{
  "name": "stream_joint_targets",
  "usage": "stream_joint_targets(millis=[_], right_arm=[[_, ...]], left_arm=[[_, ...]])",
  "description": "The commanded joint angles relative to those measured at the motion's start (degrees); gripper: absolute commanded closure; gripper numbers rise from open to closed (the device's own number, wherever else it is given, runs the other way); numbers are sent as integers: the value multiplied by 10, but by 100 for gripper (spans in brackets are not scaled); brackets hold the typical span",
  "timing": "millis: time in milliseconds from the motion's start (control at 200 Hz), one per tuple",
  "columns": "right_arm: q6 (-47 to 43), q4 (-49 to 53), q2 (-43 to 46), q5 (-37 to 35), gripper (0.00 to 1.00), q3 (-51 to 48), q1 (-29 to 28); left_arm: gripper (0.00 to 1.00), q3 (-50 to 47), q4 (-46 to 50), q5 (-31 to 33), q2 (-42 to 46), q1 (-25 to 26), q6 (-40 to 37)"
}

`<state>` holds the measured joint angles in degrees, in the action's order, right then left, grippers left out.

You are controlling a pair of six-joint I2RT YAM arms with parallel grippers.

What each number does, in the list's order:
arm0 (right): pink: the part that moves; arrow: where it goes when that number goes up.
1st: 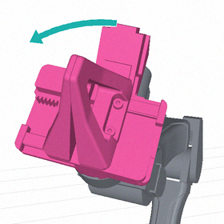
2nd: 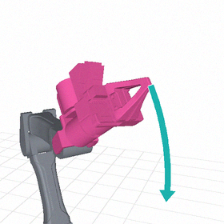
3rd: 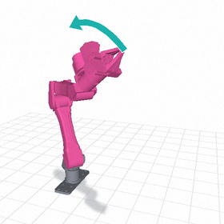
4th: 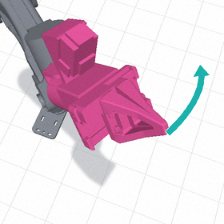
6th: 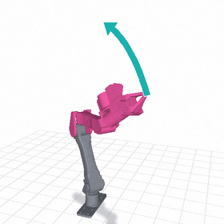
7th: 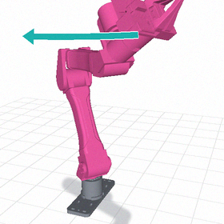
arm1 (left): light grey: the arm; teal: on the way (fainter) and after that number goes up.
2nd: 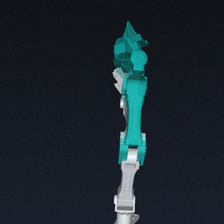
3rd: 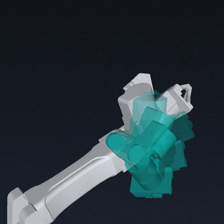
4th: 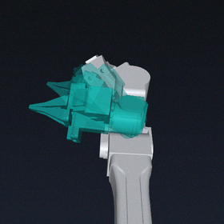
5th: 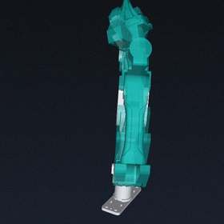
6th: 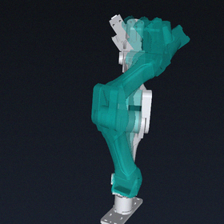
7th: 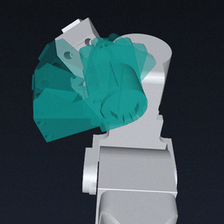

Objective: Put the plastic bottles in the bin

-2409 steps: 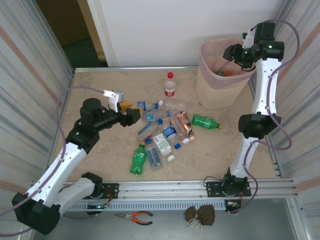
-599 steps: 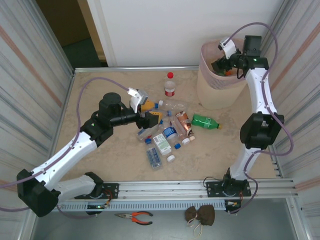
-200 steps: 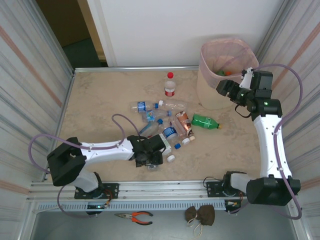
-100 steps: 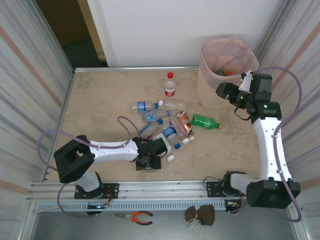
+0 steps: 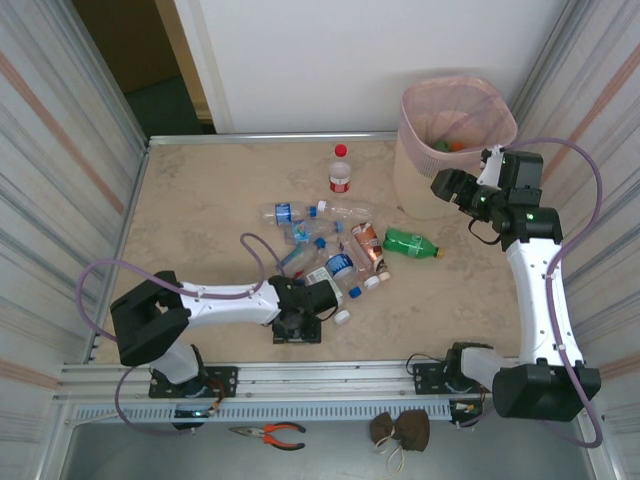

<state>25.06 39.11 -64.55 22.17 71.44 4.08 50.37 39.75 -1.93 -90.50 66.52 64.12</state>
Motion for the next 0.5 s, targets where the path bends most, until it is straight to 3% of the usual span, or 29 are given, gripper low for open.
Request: stream_joint_targets(millis=[0, 271, 491], right_arm=[[9, -2, 12, 6, 25, -1, -5], [10, -1, 17, 6, 25, -2, -5], [15, 7, 24, 9, 25, 7, -6]], left_arm=[[39, 13, 27, 2, -7, 4, -9], [43, 18, 38, 7, -4, 7, -8], [45, 21, 54, 41, 50, 22, -10]])
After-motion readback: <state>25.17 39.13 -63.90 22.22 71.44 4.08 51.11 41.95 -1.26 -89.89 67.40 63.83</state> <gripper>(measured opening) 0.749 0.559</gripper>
